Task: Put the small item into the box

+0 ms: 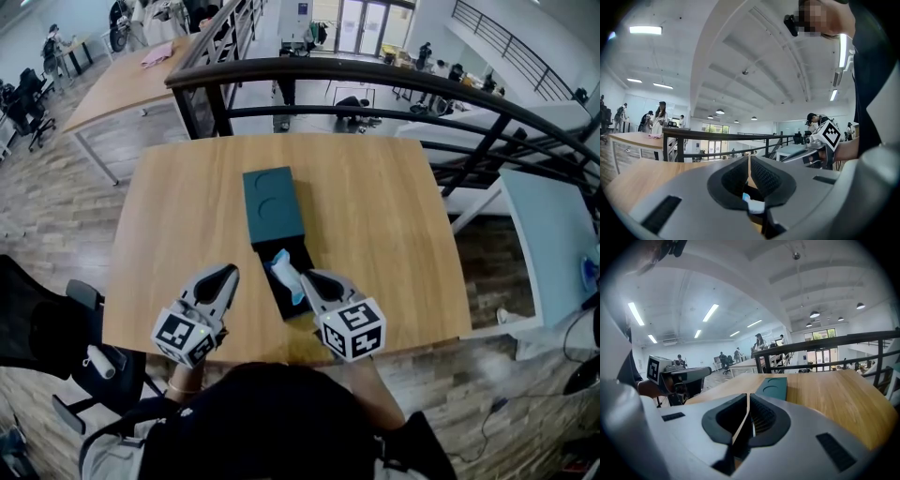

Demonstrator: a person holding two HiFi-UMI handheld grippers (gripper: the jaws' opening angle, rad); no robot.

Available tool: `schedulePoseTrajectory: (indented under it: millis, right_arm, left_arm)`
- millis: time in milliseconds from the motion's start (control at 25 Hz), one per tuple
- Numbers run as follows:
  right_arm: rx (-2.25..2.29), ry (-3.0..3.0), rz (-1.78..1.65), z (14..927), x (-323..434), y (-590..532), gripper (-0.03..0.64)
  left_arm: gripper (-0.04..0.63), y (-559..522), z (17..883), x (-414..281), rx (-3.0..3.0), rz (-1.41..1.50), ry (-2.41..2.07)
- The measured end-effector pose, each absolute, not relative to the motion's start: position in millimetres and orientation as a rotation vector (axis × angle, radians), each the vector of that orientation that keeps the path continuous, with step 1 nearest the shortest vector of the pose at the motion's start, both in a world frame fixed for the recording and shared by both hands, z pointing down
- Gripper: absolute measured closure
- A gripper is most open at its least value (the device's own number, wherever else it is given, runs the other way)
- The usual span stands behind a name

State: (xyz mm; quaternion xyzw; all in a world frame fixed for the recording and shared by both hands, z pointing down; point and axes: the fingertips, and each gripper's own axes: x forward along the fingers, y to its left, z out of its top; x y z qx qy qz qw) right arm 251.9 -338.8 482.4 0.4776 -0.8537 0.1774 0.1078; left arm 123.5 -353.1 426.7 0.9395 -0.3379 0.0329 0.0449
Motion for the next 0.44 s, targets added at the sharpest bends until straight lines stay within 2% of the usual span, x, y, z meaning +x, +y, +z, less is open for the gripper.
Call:
schedulePoseTrajectory:
  millis: [440]
  right_arm:
    - [1.380, -2.523, 0.524, 484.8, 244.1, -332.0, 0.584]
  left_arm:
    - [0.572, -338.5, 436.5, 110.4, 2.824, 0.150, -1.055]
